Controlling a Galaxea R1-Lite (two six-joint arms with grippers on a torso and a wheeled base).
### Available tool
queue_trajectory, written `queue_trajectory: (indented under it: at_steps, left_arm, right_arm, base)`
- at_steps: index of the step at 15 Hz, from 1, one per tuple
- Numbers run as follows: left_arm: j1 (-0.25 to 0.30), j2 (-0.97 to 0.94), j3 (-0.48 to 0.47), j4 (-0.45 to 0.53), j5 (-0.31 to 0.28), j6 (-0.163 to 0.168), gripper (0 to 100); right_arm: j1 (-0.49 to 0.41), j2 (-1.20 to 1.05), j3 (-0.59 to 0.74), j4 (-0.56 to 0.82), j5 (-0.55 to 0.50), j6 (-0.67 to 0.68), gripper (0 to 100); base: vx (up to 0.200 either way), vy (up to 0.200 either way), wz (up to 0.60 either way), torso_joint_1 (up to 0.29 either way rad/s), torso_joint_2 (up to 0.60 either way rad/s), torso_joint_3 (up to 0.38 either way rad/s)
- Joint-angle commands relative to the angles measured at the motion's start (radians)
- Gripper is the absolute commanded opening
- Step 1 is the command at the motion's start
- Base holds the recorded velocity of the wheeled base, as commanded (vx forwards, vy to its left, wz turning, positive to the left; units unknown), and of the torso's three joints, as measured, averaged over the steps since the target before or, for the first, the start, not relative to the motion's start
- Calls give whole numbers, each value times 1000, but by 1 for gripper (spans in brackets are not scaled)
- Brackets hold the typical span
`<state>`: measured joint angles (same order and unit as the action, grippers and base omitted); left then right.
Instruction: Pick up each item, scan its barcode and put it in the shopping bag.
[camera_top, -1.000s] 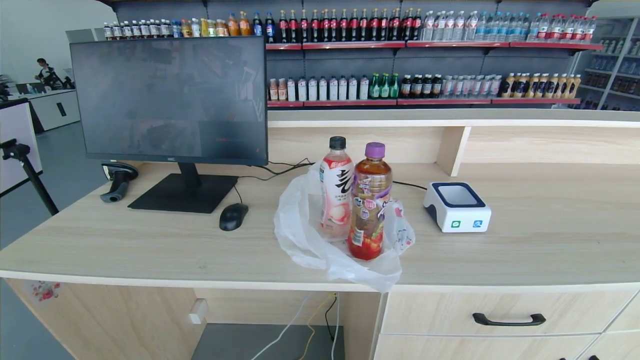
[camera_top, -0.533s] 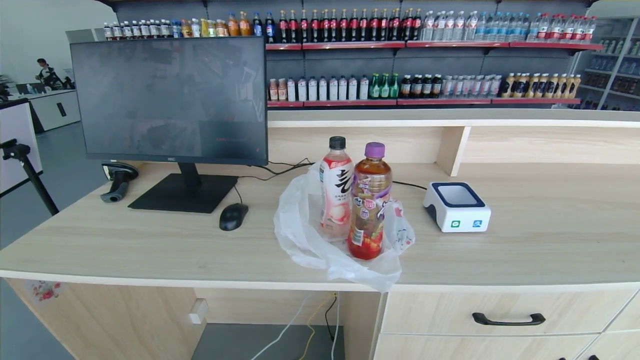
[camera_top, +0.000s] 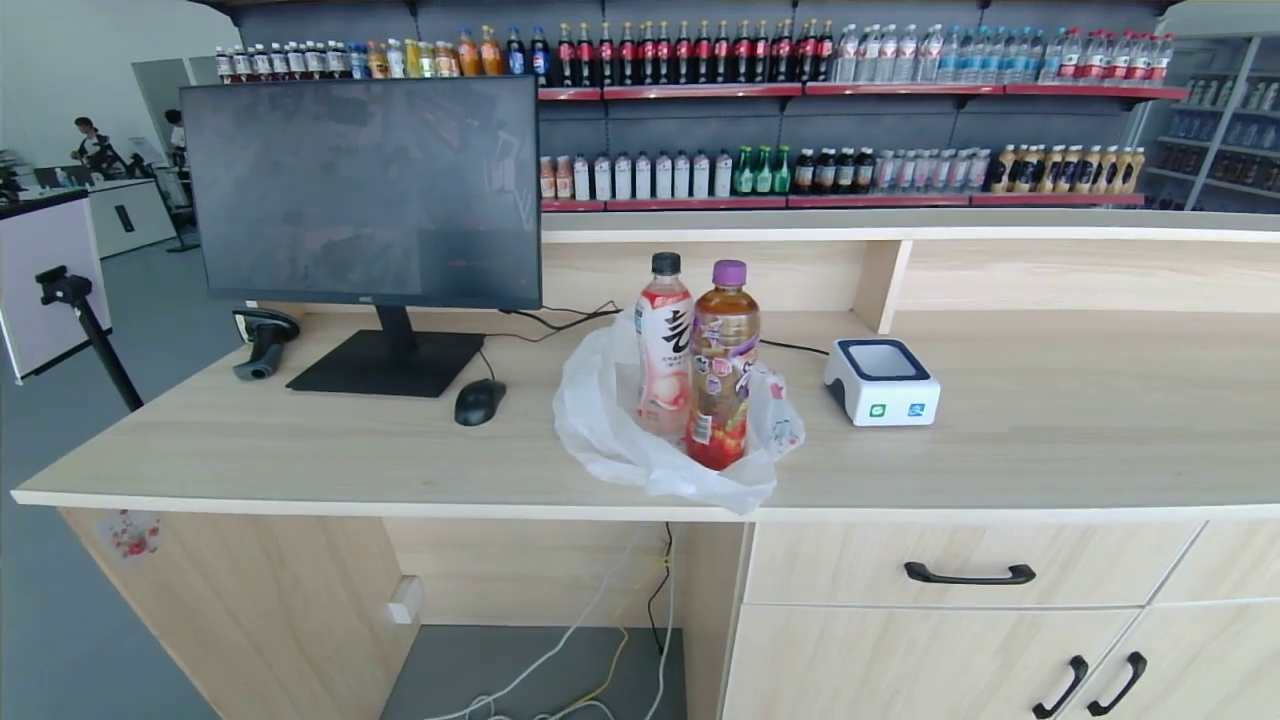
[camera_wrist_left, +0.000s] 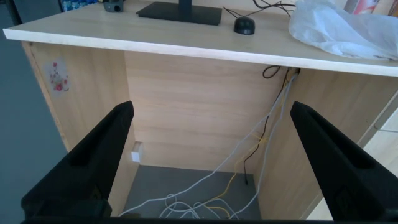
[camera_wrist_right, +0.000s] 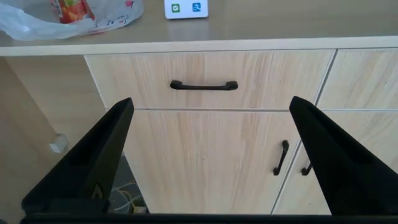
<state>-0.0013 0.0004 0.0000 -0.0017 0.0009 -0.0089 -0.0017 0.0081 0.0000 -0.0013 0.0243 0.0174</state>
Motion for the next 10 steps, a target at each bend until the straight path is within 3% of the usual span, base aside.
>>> queue_trajectory:
  at_steps: [1,3,5,7,10]
  left_arm:
    - [0,0,0,0,1,0,100]
    - [0,0,0,0,-1,3,100]
    - [-2,0,0,0,-1,6,100]
    - [-2,0,0,0,-4,40,100]
    - [0,0,0,3,-4,41,100]
  right_arm:
    - [2,-7,0,0,2,-5,100]
    - [2,-8,0,0,2,-7,100]
    - [2,-8,0,0,2,-4,100]
    - [2,-8,0,0,2,-5,100]
    - [2,-8,0,0,2,-7,100]
  base:
    - [-200,0,0,-2,2,2]
    - [-200,0,0,2,5,0]
    - [0,0,0,0,0,0]
    - [0,0,0,0,0,0]
    - [0,0,0,0,0,0]
